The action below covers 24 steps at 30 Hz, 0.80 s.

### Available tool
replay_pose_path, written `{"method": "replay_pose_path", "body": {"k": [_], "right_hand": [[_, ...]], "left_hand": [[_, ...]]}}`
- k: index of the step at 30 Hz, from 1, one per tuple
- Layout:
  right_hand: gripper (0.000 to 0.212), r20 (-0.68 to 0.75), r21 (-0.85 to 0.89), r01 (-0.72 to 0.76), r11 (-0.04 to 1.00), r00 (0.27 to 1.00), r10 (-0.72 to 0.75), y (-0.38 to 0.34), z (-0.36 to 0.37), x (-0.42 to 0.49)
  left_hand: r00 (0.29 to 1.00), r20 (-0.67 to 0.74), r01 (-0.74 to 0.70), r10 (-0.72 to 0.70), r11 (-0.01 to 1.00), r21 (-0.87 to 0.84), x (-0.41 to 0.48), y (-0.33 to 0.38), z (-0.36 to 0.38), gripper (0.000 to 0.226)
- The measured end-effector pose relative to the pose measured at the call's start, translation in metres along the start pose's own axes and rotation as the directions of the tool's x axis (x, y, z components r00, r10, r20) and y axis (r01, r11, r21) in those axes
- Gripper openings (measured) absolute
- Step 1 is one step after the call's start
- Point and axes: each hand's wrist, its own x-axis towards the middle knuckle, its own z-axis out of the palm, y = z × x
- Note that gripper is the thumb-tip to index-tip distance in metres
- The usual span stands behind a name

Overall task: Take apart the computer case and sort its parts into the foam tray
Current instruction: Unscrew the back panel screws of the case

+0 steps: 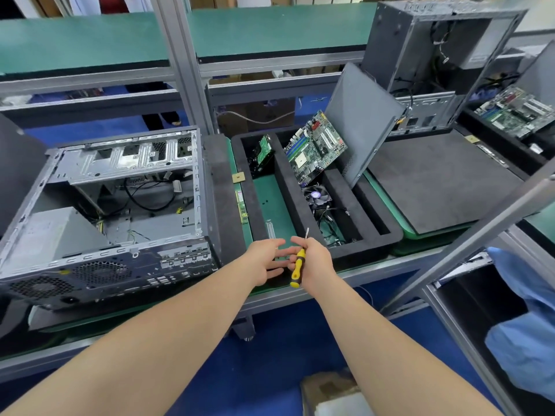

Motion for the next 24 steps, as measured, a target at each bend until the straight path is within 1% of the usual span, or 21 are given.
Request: {"method": "replay_pose_path", "body": {"k": [2,3,5,8,10,12,15,18,21,24], "right_hand": [[0.019,0.023,-0.014,0.041,0.999,0.999,-0.041,-0.003,0.011,-0.006],[0.018,0.036,-0.027,0.058,0.998,0.998,-0.057,-0.006,0.018,-0.011],[0.022,0.067,-0.053,0.106,0.993,0.992,-0.103,-0.009,0.034,-0.020],[0.023,0.117,-0.045,0.249,0.967,0.963,-0.243,-0.008,0.060,-0.033],[0.024,0.142,-0.031,0.305,0.952,0.944,-0.298,-0.007,0.079,-0.044],[0.024,0.175,0.007,0.319,0.948,0.933,-0.316,-0.007,0.097,-0.055],[0.029,0.239,0.030,0.324,0.946,0.916,-0.321,-0.002,0.126,-0.068],[0.028,0.272,0.035,0.324,0.945,0.907,-0.321,0.011,0.155,-0.078],[0.029,0.304,0.029,0.291,0.956,0.909,-0.286,0.028,0.182,-0.089],[0.029,0.330,-0.105,0.275,0.956,0.916,-0.227,0.047,0.202,-0.098]], "left_hand": [[0.999,0.005,-0.039,0.039,0.999,-0.017,-0.008,0.008,-0.001,0.026],[0.998,0.029,-0.062,0.063,0.997,-0.042,-0.012,0.013,-0.002,0.026],[0.989,0.086,-0.114,0.122,0.989,-0.098,-0.024,0.025,-0.004,0.025],[0.966,0.098,-0.232,0.240,0.969,-0.085,-0.045,0.041,-0.012,0.021],[0.941,0.094,-0.317,0.326,0.944,-0.093,-0.061,0.049,-0.022,0.024],[0.917,0.079,-0.386,0.391,0.919,-0.080,-0.076,0.056,-0.035,0.028],[0.893,0.051,-0.444,0.448,0.893,-0.071,-0.097,0.065,-0.060,0.029],[0.895,-0.009,-0.443,0.447,0.885,-0.143,-0.117,0.071,-0.088,0.027],[0.915,-0.057,-0.403,0.400,0.894,-0.195,-0.129,0.070,-0.119,0.023],[0.934,-0.119,-0.357,0.337,0.903,-0.240,-0.132,0.062,-0.154,0.018]]}}
